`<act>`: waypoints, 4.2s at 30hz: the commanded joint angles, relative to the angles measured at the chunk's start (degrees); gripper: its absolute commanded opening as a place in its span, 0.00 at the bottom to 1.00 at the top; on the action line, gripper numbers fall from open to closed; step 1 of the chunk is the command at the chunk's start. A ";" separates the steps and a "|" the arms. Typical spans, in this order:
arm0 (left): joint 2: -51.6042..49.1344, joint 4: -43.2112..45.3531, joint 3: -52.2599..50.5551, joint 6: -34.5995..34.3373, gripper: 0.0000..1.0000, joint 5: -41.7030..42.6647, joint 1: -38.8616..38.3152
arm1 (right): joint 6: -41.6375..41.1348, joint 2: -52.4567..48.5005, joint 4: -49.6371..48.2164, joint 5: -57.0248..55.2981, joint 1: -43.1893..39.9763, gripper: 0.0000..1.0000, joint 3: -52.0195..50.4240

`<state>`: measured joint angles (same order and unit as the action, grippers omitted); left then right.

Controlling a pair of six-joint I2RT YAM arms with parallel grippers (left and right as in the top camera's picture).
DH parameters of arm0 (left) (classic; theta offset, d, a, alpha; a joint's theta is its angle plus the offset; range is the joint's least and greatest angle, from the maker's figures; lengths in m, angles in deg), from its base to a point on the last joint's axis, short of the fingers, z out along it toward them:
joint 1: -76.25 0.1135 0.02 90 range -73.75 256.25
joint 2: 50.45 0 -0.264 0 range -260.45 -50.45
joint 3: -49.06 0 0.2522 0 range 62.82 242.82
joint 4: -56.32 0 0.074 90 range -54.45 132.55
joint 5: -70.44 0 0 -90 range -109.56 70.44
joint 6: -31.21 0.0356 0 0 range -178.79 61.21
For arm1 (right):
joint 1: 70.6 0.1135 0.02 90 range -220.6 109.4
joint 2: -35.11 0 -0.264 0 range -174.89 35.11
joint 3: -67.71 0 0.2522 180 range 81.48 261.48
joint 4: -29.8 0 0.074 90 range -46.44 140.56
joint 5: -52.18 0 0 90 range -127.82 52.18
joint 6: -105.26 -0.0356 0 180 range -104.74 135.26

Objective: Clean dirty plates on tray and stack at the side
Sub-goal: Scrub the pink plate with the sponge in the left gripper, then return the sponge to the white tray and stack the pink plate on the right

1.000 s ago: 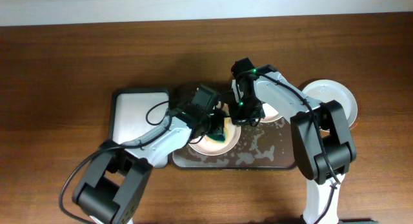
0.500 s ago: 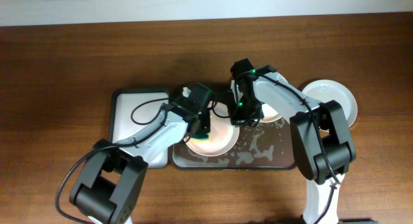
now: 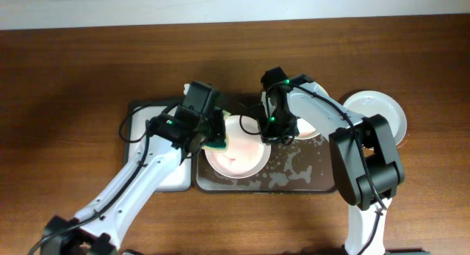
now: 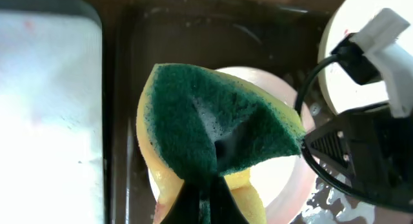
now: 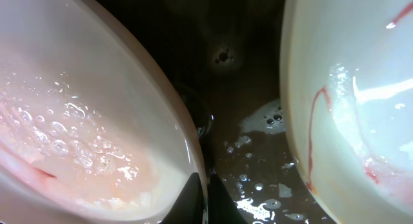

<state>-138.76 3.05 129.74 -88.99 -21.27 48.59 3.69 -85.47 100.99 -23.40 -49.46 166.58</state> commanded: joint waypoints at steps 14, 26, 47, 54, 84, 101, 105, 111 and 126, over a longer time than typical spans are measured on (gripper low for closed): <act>-21.77 4.66 -1.25 -19.23 0.00 -10.12 -8.98 | 0.13 0.20 0.66 -2.47 0.22 0.04 -0.94; -25.94 4.85 -1.29 -19.93 0.00 -14.51 -8.92 | 0.13 0.20 0.83 -2.45 0.22 0.04 -0.94; -25.88 -9.66 -1.25 -17.49 0.00 29.00 -7.43 | 0.15 0.20 1.51 -2.58 0.15 0.04 -0.94; -25.90 -8.04 -1.07 -17.55 0.00 13.25 -5.16 | 0.15 0.20 1.70 -2.67 0.11 0.04 -0.94; -13.25 -16.96 8.39 3.43 0.00 -4.76 15.30 | 0.13 9.03 2.40 -8.11 0.02 0.04 0.22; -13.25 -3.56 -5.03 9.27 0.00 1.14 21.44 | -5.51 25.18 4.33 -68.43 24.92 0.04 0.22; -13.25 -3.56 -5.03 9.27 0.00 1.14 21.44 | -5.46 25.18 3.21 -75.38 28.59 0.04 0.22; -13.25 -3.56 -5.03 9.27 0.00 1.14 21.44 | -5.55 25.18 3.02 -76.13 28.70 0.04 0.22; -13.25 -3.06 -5.03 9.27 0.54 1.11 21.44 | -14.01 25.20 3.21 -24.15 -13.86 0.04 0.22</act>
<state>-152.81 -0.19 125.25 -80.36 -20.18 69.64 -8.66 -61.66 103.96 -62.81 -53.39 166.05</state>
